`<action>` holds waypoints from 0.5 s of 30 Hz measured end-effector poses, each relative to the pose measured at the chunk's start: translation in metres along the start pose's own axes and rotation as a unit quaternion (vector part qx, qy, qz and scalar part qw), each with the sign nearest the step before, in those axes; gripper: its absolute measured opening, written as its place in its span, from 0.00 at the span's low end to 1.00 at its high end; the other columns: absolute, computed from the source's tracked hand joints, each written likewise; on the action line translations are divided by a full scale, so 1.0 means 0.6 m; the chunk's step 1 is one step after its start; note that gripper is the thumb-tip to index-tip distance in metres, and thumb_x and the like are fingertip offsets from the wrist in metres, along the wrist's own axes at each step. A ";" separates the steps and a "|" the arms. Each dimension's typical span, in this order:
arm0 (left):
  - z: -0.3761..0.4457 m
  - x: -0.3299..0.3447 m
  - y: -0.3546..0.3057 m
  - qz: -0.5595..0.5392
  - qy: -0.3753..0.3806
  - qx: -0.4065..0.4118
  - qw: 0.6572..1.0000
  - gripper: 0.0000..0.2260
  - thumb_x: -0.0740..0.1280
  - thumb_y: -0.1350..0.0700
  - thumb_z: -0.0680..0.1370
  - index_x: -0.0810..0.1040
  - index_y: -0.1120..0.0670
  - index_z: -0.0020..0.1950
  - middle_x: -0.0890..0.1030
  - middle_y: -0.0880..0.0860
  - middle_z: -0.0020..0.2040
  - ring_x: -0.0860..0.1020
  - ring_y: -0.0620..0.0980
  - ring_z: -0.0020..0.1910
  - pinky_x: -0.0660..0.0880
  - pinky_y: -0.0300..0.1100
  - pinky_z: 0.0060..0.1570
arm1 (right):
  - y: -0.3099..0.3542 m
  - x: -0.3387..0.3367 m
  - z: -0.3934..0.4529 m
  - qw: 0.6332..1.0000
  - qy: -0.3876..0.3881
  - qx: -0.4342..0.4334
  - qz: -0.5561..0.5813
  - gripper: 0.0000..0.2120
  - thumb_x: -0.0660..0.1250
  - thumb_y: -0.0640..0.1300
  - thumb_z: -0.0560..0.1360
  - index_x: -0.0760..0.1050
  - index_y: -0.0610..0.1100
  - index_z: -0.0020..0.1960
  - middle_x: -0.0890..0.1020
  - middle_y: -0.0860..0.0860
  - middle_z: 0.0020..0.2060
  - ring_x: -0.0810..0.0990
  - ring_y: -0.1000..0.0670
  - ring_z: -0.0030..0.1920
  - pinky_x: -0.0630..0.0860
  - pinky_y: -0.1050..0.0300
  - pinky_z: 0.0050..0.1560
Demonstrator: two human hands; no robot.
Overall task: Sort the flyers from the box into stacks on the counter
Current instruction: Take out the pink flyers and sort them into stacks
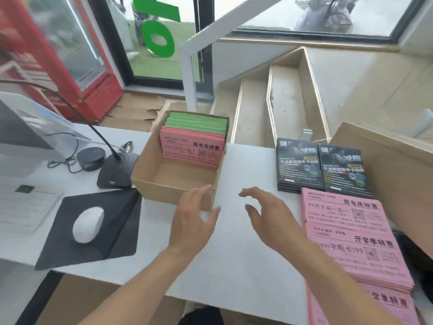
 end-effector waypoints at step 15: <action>0.238 -0.096 0.194 0.197 0.018 0.001 0.980 0.24 0.69 0.42 0.76 0.75 0.49 0.70 0.77 0.48 0.68 0.66 0.50 0.75 0.61 0.49 0.76 | 0.145 0.163 0.377 0.960 0.030 -0.045 -0.274 0.24 0.58 0.37 0.79 0.65 0.45 0.74 0.48 0.46 0.83 0.46 0.44 0.82 0.46 0.44 0.81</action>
Point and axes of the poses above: each hand's wrist, its own z-axis towards the middle knuckle, its own x-axis out of the palm, y = z × x, the point moved 5 cm from there along z, towards the middle knuckle
